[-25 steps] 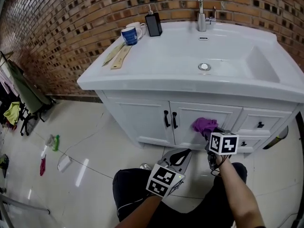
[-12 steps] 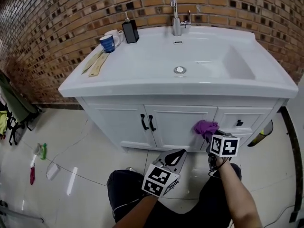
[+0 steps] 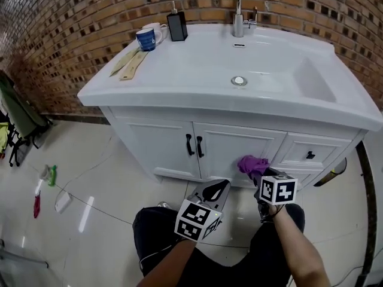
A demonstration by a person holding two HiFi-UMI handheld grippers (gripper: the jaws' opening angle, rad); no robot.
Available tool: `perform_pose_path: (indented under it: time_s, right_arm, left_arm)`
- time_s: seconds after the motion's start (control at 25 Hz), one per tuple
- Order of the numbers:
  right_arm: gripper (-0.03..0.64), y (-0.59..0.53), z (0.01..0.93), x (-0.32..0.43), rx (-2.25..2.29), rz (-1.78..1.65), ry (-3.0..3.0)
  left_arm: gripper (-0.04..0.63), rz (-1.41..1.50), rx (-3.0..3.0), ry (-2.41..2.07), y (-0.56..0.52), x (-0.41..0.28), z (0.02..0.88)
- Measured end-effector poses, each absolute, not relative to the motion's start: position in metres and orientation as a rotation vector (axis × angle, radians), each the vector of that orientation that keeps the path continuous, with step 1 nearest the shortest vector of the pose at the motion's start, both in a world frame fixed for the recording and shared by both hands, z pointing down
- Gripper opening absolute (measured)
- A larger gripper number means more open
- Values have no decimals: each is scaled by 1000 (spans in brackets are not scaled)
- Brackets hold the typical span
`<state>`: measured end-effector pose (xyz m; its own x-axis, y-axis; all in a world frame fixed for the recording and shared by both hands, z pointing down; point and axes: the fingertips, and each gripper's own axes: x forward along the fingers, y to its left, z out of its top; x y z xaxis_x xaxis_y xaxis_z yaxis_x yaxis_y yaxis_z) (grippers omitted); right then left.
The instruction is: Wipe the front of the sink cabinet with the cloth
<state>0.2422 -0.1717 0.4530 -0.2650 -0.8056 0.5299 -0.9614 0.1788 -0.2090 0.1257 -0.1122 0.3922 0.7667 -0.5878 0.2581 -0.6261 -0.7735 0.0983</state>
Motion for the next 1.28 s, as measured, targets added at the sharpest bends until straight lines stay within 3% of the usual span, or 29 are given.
perform_pose_path:
  time_s: [0.6, 1.28]
  right_arm:
    - [115, -224, 507, 87, 1379, 754, -2205]
    - [115, -246, 505, 101, 1475, 787, -2157]
  left_arm:
    - [3, 343, 2698, -1083, -121, 45, 408]
    - [3, 353, 2699, -1070, -122, 36, 411]
